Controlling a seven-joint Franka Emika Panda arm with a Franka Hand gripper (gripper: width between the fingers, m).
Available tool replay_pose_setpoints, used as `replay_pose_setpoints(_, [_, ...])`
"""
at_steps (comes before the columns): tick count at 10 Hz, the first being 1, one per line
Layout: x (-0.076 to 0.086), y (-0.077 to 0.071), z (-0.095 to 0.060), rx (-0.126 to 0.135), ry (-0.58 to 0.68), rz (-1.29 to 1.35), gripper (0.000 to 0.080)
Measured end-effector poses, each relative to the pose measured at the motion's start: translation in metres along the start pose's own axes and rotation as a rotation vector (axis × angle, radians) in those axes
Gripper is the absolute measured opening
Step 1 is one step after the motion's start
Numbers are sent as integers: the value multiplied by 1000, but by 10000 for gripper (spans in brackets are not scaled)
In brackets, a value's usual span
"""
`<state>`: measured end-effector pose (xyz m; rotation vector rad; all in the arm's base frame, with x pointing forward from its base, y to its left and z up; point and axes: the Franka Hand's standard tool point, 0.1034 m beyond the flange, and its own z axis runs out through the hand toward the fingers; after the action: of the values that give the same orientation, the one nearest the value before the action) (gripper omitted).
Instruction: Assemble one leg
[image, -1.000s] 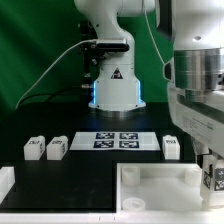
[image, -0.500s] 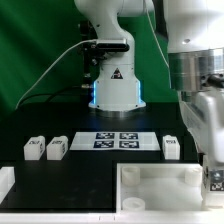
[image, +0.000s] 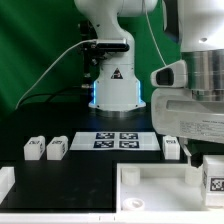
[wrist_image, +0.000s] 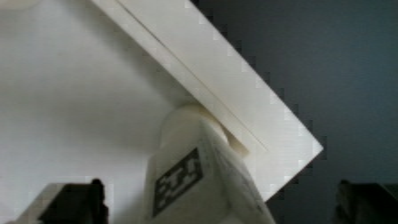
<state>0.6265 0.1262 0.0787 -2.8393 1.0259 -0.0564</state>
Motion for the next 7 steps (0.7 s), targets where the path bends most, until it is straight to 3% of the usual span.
replay_pose_setpoints(2, [7, 1, -1, -25, 12, -307, 649])
replay_pose_setpoints(3, [21, 2, -5, -38, 19, -536, 649])
replay_pose_setpoints(5, [23, 3, -6, -39, 24, -538, 649])
replay_pose_setpoints(6, [23, 3, -6, -39, 24, -516, 549])
replay_pose_setpoints(7, [23, 3, -6, -36, 24, -472, 549])
